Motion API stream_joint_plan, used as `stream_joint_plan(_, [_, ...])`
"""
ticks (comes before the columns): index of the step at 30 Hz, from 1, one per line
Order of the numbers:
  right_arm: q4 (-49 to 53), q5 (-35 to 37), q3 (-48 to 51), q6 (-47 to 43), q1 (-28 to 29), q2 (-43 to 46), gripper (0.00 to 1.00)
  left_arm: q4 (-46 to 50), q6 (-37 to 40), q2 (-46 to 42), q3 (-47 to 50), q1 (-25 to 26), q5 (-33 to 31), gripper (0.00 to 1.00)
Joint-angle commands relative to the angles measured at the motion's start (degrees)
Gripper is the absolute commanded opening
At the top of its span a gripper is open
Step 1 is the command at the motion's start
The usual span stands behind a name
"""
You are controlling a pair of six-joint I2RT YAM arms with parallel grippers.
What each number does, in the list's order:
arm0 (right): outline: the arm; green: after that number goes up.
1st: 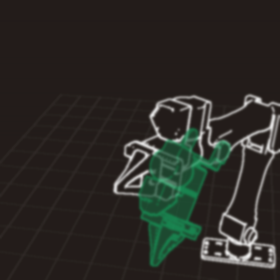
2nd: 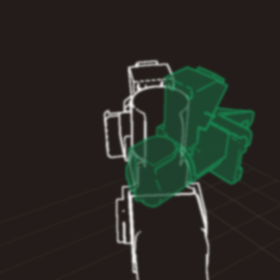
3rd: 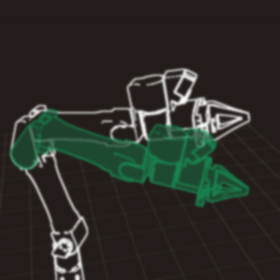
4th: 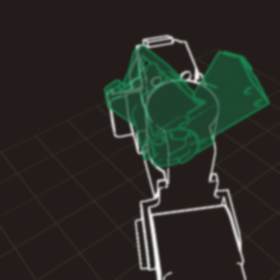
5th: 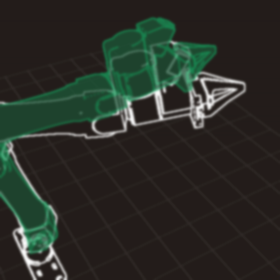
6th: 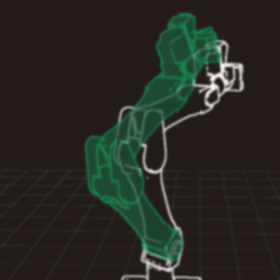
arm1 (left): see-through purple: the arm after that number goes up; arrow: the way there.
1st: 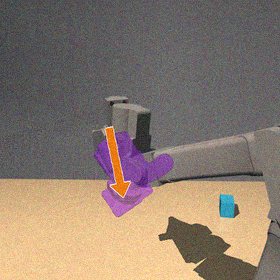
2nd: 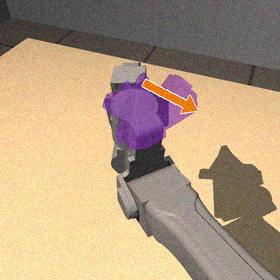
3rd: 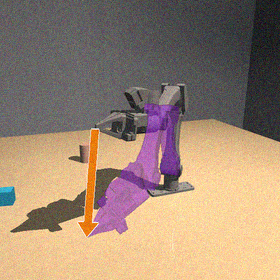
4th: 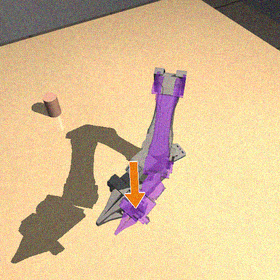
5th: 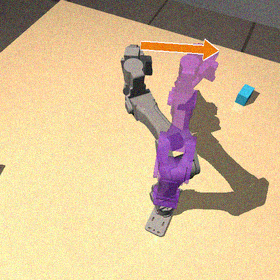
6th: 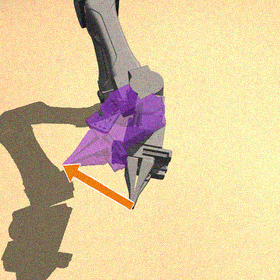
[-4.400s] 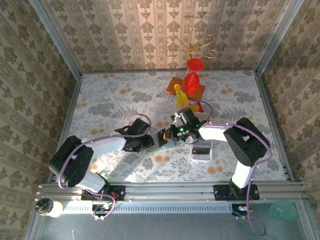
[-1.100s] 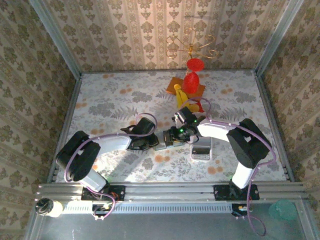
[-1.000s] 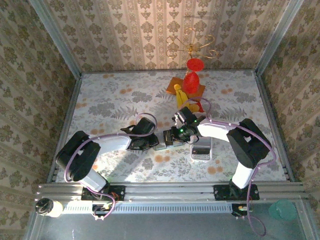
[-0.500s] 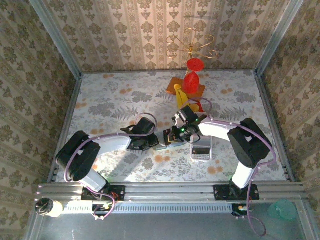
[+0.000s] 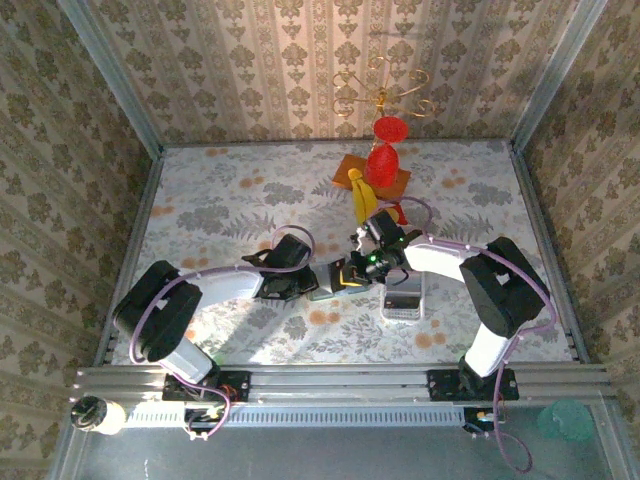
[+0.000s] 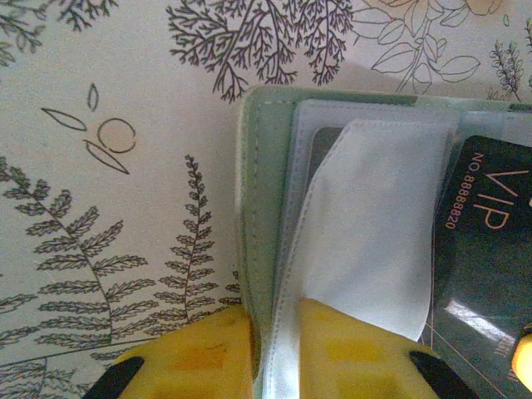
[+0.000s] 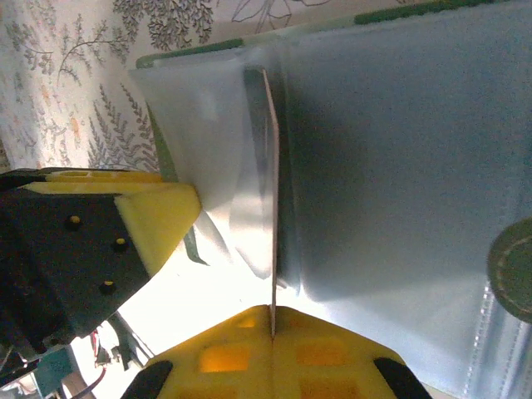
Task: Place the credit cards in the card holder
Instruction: Insert the credit card into the card slot.
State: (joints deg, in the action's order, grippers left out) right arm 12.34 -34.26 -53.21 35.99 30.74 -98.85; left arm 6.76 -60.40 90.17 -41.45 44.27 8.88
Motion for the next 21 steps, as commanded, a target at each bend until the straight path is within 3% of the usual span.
stream_joint_plan(1, [-0.72, -3.76, 0.65, 0.53, 0.01, -1.48, 0.0, 7.03, 0.11, 4.07, 1.99, 0.78, -0.05, 0.17])
stream_joint_plan(21, [1.33, -8.6, -1.81, -0.52, -0.07, -6.46, 0.0, 6.77, 0.36, 3.7, 2.34, 0.79, -0.14, 0.17])
